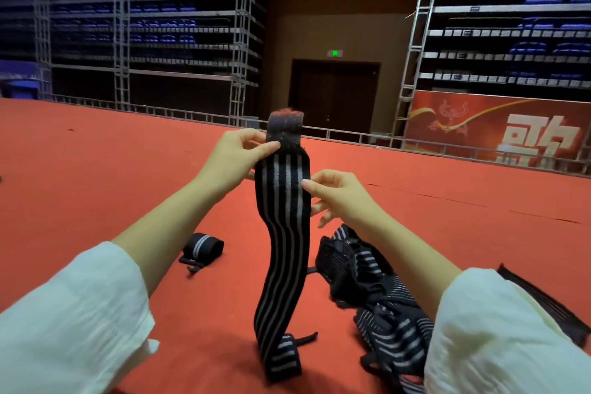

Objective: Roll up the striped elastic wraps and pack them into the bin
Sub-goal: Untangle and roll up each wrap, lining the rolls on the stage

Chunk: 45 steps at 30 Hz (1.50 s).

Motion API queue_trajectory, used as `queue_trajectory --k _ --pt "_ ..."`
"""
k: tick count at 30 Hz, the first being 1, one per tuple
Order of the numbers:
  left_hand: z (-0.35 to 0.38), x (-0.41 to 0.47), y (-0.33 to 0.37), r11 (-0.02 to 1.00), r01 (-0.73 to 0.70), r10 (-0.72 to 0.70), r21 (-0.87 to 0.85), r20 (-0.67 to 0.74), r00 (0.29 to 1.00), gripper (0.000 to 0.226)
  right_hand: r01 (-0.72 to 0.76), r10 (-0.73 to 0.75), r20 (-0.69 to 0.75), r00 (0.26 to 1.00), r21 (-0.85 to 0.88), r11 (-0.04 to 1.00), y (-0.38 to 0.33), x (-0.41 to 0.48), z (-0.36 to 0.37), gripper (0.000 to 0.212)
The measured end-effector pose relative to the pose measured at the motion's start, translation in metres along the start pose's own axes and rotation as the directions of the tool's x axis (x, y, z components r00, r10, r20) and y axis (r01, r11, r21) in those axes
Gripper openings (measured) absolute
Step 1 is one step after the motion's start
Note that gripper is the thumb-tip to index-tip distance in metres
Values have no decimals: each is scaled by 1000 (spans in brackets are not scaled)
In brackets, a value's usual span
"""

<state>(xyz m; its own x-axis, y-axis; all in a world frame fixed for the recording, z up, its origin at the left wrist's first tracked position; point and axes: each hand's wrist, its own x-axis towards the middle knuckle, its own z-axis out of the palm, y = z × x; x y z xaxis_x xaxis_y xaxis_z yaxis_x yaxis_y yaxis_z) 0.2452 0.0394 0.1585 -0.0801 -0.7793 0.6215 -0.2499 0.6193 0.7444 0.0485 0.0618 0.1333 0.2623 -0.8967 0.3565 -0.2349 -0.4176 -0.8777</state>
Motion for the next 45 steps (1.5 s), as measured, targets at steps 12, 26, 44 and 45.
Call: queue_trajectory --k 12,26,44,45 --pt "-43 8 85 981 -161 173 112 -112 979 15 197 -210 66 975 166 966 -108 -20 5 13" --pt "8 -2 -82 974 205 -210 96 40 977 15 -210 212 -12 977 86 974 48 5 34 15" --pt "122 -44 -314 862 434 -455 264 24 890 9 -282 355 21 935 -562 777 283 37 70 61" --pt "124 -43 -319 863 416 -441 287 22 897 10 -288 369 19 929 -589 755 288 39 71 60"
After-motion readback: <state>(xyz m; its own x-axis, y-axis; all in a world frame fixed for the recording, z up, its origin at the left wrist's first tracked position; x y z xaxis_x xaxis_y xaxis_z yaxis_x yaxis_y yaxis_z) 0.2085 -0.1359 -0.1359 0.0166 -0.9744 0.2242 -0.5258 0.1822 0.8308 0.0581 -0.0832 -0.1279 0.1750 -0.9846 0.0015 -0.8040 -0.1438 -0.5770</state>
